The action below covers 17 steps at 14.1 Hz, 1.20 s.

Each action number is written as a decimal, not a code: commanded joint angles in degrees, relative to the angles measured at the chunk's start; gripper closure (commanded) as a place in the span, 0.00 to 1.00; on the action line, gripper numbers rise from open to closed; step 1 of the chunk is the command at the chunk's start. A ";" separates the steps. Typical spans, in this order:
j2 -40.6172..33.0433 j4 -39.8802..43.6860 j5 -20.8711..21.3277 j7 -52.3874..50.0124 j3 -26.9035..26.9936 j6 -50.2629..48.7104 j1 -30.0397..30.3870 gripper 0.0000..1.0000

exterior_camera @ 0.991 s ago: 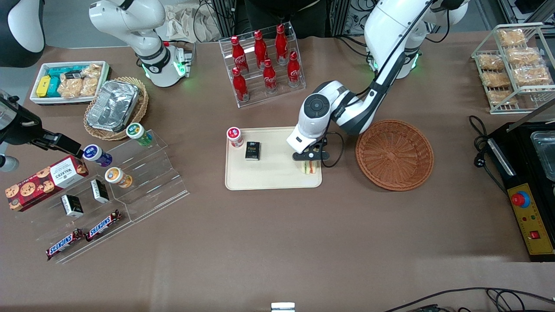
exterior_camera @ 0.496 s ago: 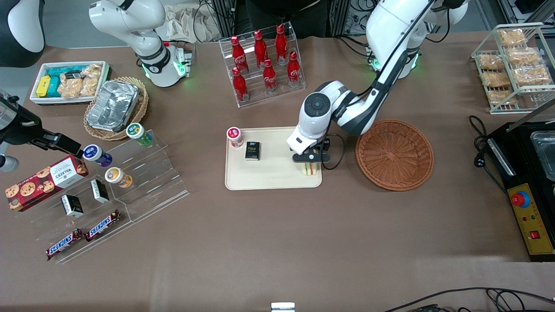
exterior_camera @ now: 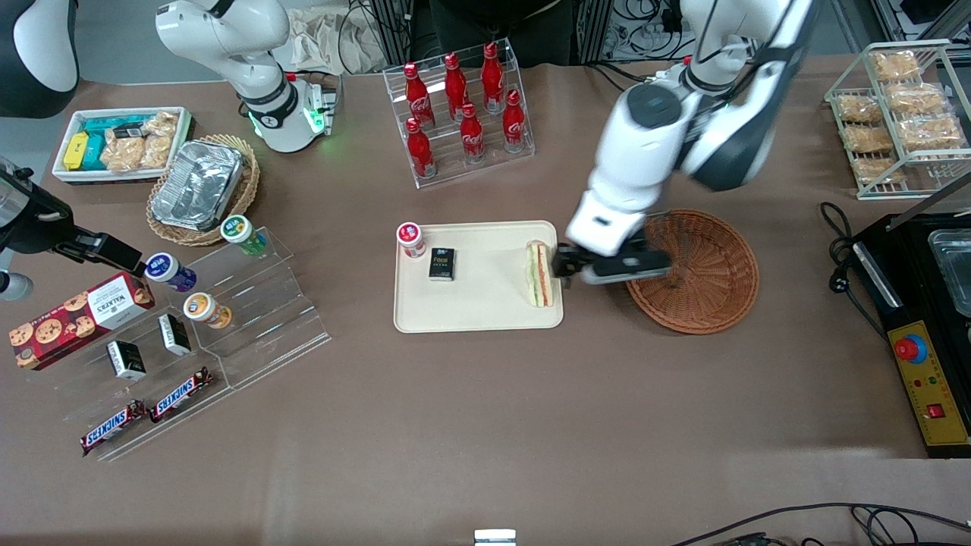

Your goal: Place sandwich from basket to tray

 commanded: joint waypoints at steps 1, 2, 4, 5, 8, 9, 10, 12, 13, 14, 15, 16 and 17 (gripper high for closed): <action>-3.97 -1.37 0.07 0.15 -0.64 -2.66 2.36 0.00; -5.03 -1.19 -0.19 3.46 -0.55 -5.64 2.89 0.00; -7.83 -1.02 -0.72 11.19 -0.64 -11.96 6.65 0.00; -8.63 -0.41 -1.76 14.97 -0.73 -14.61 9.28 0.00; -9.78 3.63 -6.34 27.61 -0.55 -25.23 16.84 0.00; -10.39 4.60 -6.87 34.11 -0.38 -28.05 18.26 0.00; -11.18 4.96 -6.96 39.48 0.41 -30.43 18.88 0.00; -13.72 4.87 -7.13 45.05 4.96 -32.38 17.75 0.00; -15.04 4.87 -7.14 48.03 6.20 -33.95 17.48 0.00; -16.10 4.87 -6.87 50.93 6.65 -35.71 17.40 0.00; -16.89 4.87 -6.96 51.39 6.65 -36.68 17.39 0.00; -17.86 4.87 -6.96 51.48 6.74 -37.91 17.39 0.00; -18.30 4.87 -6.96 51.66 6.74 -38.71 17.39 0.00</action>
